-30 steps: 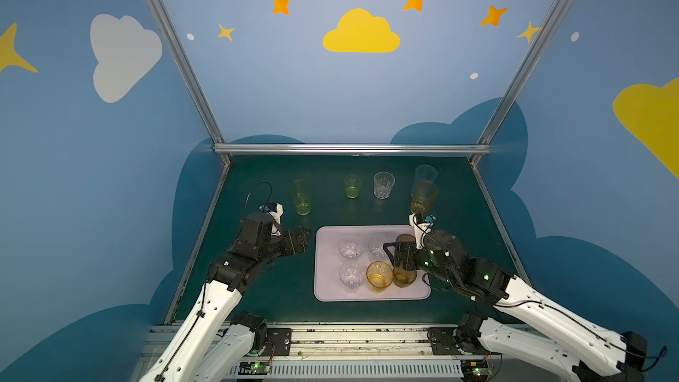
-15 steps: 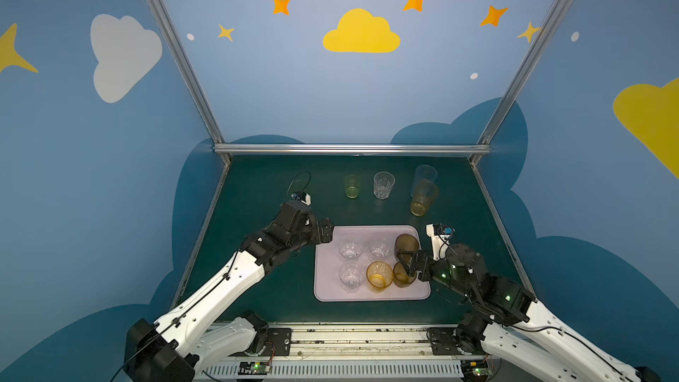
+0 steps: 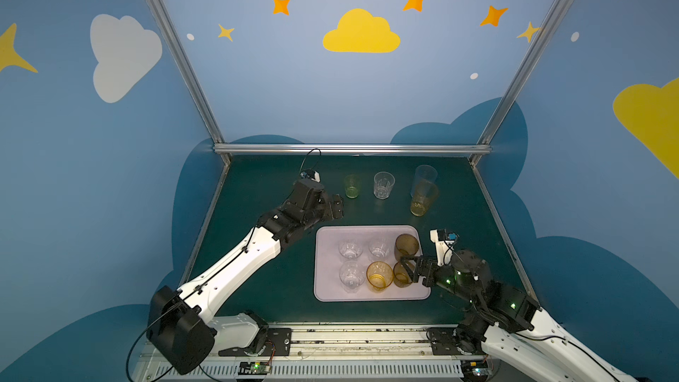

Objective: Place the glasses into the tray
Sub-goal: Pick up the glass from the top-center of the table.

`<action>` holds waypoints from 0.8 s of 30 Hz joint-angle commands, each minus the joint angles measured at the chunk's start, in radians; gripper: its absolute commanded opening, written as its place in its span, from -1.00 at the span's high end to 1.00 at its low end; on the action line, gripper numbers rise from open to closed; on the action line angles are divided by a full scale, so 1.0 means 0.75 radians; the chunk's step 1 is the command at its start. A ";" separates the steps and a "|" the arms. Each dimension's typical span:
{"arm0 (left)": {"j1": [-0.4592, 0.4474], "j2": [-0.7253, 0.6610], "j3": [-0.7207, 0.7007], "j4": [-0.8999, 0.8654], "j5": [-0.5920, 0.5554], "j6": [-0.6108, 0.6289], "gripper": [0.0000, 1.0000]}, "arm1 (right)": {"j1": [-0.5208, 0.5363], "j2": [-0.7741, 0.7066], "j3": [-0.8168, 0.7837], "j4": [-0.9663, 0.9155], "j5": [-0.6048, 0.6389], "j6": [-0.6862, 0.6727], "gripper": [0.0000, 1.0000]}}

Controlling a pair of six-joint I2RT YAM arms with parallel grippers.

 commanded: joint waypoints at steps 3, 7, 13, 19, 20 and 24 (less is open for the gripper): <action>-0.003 0.137 0.102 0.011 -0.080 0.057 -1.00 | -0.009 -0.010 -0.021 -0.026 -0.009 -0.017 -0.76; -0.004 0.263 0.219 -0.017 -0.085 0.094 -1.00 | -0.011 -0.016 -0.023 -0.048 -0.002 -0.026 -0.76; 0.001 0.418 0.370 -0.009 -0.093 0.077 -1.00 | -0.011 -0.022 -0.027 -0.070 0.018 -0.034 -0.76; 0.023 0.569 0.558 -0.089 -0.065 0.096 -1.00 | -0.013 -0.021 -0.028 -0.086 0.007 -0.027 -0.76; 0.024 0.594 0.590 -0.108 -0.067 0.102 -1.00 | -0.014 -0.024 -0.030 -0.097 0.011 -0.021 -0.76; 0.029 0.682 0.688 -0.180 -0.072 0.114 -1.00 | -0.014 -0.052 -0.047 -0.155 0.009 0.003 -0.76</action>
